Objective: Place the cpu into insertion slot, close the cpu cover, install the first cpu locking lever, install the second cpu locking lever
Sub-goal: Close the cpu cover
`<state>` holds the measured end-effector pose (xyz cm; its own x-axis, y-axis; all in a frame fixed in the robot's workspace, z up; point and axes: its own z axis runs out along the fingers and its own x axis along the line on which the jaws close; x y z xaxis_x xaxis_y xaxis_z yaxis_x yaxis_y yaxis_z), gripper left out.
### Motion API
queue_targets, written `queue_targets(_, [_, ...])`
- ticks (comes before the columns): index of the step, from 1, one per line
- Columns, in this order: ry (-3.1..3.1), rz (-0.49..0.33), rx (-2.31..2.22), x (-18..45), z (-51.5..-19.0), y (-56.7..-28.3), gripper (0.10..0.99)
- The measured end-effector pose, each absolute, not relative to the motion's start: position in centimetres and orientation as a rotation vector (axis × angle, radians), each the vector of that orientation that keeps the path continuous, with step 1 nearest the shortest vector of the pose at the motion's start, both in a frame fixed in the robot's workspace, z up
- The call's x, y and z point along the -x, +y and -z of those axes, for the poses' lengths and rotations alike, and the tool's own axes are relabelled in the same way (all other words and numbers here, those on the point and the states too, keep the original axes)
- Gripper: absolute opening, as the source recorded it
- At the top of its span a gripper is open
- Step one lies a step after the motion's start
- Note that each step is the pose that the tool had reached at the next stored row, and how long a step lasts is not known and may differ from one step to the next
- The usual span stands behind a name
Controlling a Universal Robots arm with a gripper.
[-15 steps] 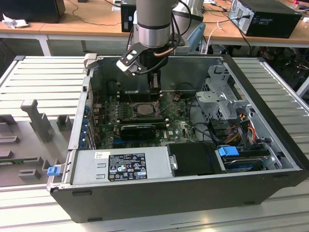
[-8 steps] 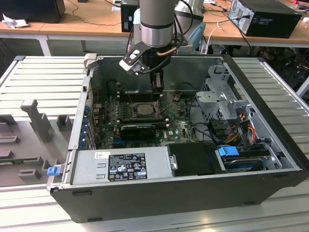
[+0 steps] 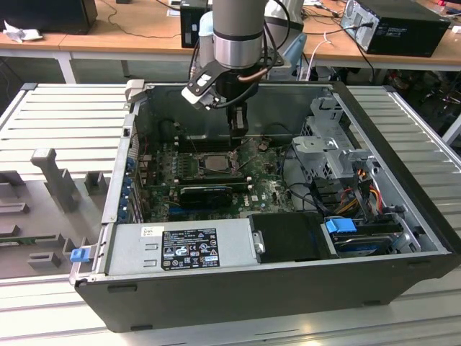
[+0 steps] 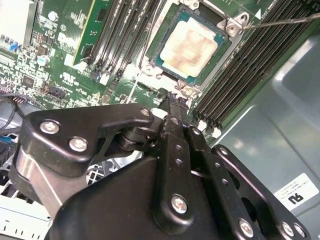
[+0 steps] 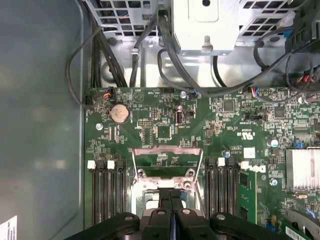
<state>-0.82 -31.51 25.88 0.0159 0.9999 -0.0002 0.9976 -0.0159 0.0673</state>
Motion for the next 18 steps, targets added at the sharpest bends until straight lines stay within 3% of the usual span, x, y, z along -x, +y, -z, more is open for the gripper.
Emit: queue_targets(18, [2.169, -0.073, -2.204, 0.05, -26.47, -31.44, 0.106])
